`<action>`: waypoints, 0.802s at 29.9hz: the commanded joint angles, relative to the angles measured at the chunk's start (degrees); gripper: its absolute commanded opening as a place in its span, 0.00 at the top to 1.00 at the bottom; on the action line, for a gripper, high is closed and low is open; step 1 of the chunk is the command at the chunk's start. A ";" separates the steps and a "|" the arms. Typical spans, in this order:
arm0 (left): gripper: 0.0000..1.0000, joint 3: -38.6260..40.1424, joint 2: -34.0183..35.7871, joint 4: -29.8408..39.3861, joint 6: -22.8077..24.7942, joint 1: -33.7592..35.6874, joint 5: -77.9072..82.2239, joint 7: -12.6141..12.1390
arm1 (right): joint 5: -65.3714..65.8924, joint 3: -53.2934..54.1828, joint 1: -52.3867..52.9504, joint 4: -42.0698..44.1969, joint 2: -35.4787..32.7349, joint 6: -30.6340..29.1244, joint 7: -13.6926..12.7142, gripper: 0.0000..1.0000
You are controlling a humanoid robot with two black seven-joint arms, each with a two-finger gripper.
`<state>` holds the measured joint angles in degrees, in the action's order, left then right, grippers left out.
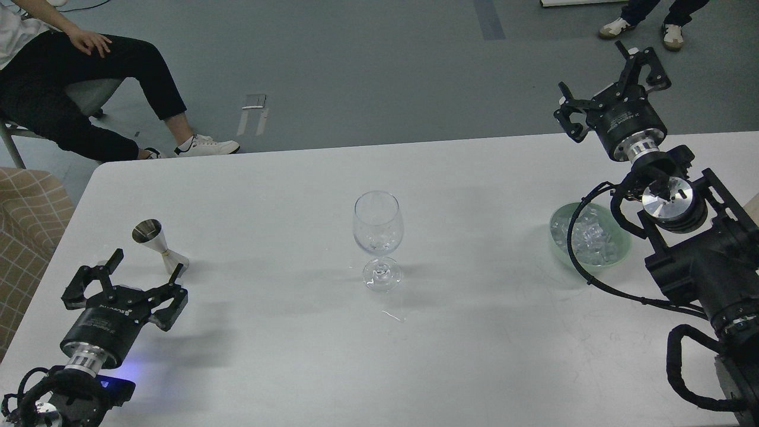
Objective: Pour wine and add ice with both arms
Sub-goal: 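Lower the open left gripper beside the metal cup, then move the left gripper around the metal cup's base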
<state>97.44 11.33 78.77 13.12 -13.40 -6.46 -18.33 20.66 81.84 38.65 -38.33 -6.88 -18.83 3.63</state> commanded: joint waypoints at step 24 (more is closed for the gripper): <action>0.07 -0.05 -0.87 -3.28 -7.76 3.20 0.14 2.51 | 0.00 -0.10 -0.95 0.01 -0.06 0.19 -0.03 0.00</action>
<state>97.38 10.37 75.22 7.70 -10.80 -6.33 -16.40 20.66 81.78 37.71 -38.32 -6.91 -18.63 3.59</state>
